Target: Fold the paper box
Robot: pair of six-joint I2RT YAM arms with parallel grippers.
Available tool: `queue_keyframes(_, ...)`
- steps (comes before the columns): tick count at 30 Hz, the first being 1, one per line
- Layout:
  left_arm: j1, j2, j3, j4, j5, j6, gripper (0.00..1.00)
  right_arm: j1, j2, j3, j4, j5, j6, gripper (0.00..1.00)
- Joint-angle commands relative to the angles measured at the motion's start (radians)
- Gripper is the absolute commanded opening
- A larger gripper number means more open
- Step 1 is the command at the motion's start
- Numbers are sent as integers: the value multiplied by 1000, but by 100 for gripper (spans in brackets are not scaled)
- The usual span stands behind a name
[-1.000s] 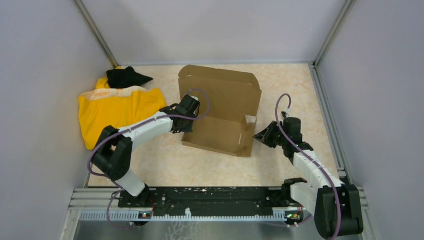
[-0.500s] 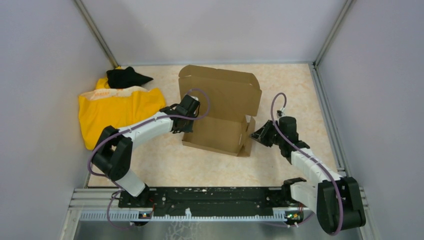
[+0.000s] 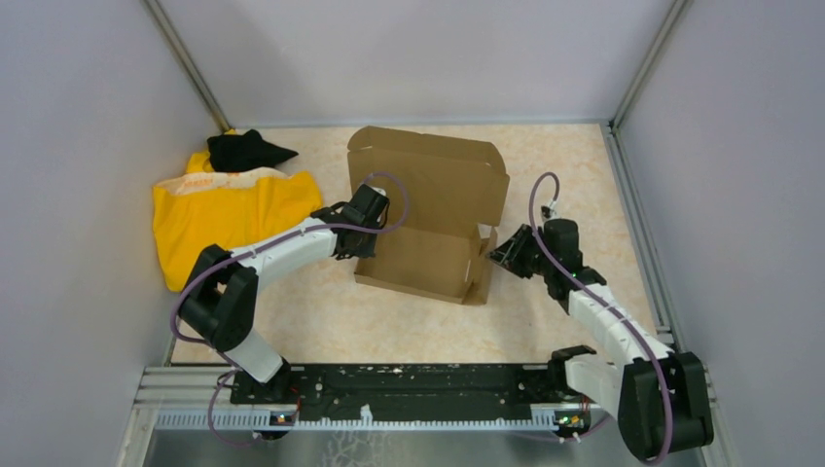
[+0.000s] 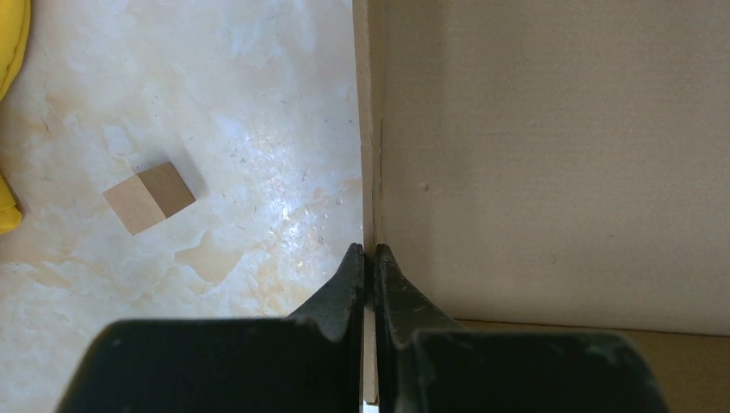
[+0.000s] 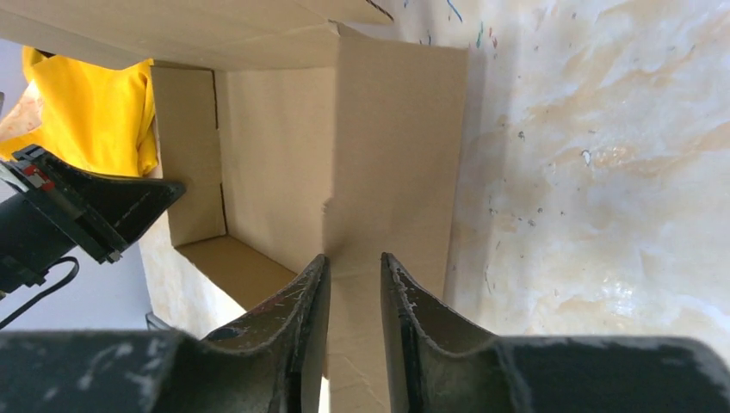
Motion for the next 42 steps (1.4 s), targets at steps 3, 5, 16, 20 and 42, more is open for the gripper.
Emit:
queue_keyframes(3, -8, 12, -13, 8, 0, -13, 2, -5, -100, 116, -151, 90, -101, 30)
queue_keyframes(5, -8, 9, -14, 7, -4, -12, 2, -31, -132, 128, -194, 101, -123, 30)
queue_keyframes(16, -7, 2, -10, 2, -11, -7, 2, -145, -178, 100, -310, 208, -196, 33)
queue_keyframes(20, -7, 3, -7, -2, -15, -3, 2, -146, -181, 62, -299, 240, -187, 34)
queue_keyframes(42, -7, 20, -6, 5, -16, -2, 2, -147, 66, -82, 6, 149, -171, 26)
